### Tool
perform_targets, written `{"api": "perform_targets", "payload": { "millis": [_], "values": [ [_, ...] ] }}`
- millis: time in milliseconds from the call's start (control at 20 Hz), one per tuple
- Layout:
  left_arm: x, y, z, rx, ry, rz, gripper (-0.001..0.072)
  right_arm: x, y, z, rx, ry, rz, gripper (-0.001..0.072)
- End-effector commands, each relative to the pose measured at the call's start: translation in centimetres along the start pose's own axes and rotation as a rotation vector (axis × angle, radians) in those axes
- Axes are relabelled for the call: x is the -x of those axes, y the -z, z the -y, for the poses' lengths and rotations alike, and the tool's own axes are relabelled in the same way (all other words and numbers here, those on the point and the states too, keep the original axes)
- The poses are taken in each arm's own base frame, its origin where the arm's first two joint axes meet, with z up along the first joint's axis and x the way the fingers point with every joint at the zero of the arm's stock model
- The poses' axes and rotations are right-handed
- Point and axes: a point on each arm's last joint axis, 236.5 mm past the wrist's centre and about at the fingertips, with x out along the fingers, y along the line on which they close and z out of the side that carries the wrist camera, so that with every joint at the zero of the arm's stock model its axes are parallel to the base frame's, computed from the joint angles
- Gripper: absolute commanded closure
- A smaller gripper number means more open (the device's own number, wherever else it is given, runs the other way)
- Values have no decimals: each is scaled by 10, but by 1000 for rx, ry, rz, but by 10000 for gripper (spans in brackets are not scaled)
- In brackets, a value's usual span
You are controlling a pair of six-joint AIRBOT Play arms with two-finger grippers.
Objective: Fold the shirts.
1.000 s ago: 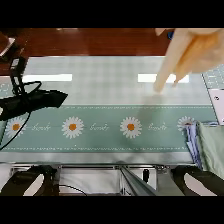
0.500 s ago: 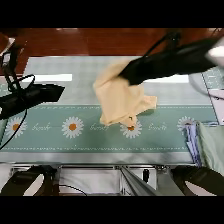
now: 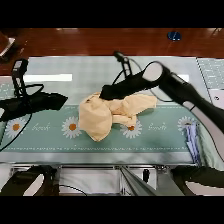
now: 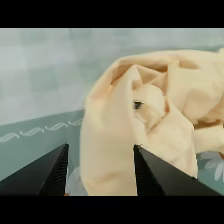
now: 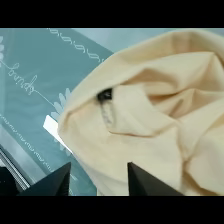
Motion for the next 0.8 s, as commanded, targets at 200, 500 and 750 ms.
{"api": "perform_targets", "payload": {
  "millis": [200,500,750],
  "values": [
    [-7,97,-8,245,32,-349,205,254,-2,189,-241,539,281,298],
    [-53,174,36,440,293,-548,205,261,126,261,-550,553,311,303],
    [-88,202,57,434,293,-637,205,212,153,263,-605,444,280,304]
  ]
}}
